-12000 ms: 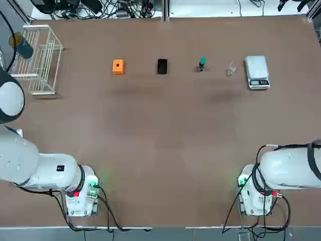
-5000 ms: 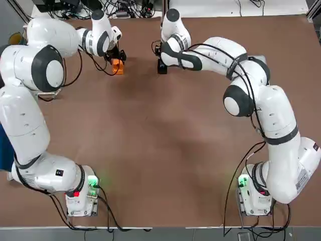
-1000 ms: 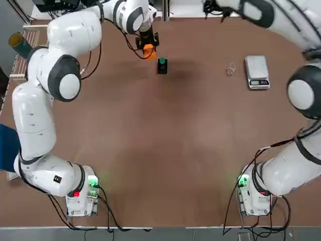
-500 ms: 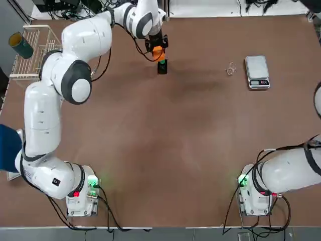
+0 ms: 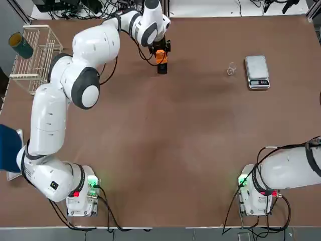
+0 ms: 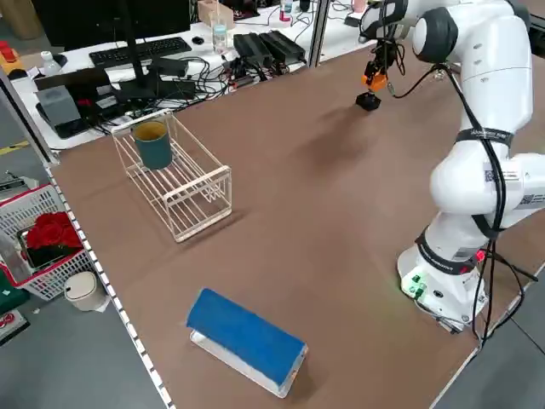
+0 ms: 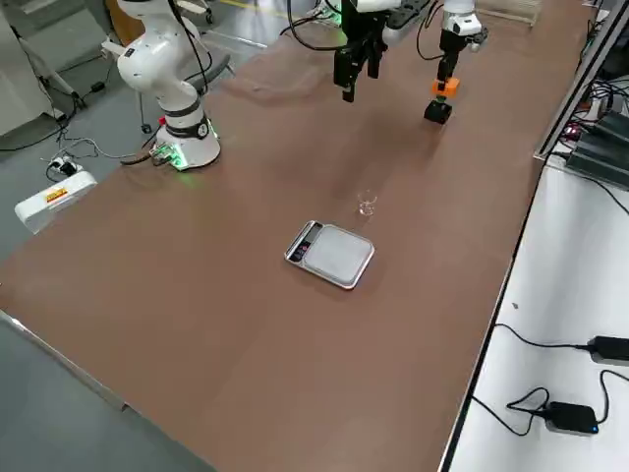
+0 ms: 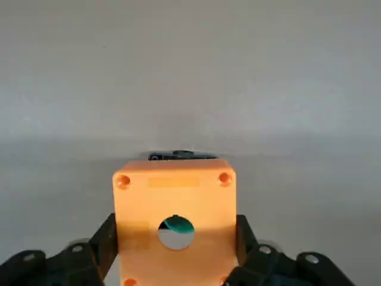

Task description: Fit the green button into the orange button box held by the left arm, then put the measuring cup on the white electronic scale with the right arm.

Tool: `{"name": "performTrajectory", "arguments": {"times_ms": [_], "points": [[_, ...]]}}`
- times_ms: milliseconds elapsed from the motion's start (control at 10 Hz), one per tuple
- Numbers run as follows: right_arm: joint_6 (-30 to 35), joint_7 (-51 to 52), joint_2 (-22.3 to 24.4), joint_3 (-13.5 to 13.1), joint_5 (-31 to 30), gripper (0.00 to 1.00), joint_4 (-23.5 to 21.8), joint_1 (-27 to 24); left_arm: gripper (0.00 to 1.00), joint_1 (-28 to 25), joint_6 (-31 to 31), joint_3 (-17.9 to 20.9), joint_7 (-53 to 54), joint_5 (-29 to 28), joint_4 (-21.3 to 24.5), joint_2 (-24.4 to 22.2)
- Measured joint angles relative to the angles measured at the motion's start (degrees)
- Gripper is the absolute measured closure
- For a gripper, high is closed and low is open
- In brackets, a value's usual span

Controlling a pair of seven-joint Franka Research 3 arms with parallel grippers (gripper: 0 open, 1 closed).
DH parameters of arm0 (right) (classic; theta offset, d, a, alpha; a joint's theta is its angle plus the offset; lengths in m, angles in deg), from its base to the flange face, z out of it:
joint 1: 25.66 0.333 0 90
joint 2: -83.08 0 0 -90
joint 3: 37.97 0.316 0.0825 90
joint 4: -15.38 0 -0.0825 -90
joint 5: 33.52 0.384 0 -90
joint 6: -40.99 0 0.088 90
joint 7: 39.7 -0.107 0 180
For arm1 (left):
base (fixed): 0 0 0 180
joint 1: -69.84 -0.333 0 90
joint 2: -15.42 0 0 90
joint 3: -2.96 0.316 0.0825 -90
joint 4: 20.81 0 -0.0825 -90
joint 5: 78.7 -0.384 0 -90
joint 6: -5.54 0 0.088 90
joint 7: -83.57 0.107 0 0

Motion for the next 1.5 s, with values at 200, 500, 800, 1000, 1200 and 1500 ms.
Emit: {"name": "performTrajectory", "arguments": {"times_ms": [200,500,800,1000,1200,1500], "points": [[0.3,0.0,0.0,0.9,0.6,0.0,-0.1,0.0,0.2,0.1,0.4,0.4,0.2,0.0,-0.2,0.1],[-3.1,-2.0,-0.2,5.1,1.7,0.0,-2.4,0.1,0.2,0.2,1.1,0.4,0.2,0.0,-0.3,0.5],[-16.9,-6.2,-1.4,9.4,1.8,0.0,-12.7,0.2,0.2,0.9,1.3,0.4,0.2,0.0,-0.3,1.9],[-23.7,-6.6,-4.0,10.2,1.8,0.0,-17.2,0.3,0.2,1.0,1.4,0.4,0.2,0.0,-0.3,2.1],[-28.0,-6.7,-8.4,10.1,1.8,0.0,-18.2,0.3,0.2,1.0,1.4,0.4,0.2,0.0,-0.4,2.2],[-34.8,-7.2,-14.3,10.1,1.8,0.03,-19.6,0.3,0.2,1.3,1.7,0.4,0.1,0.0,-0.4,2.5]]}}
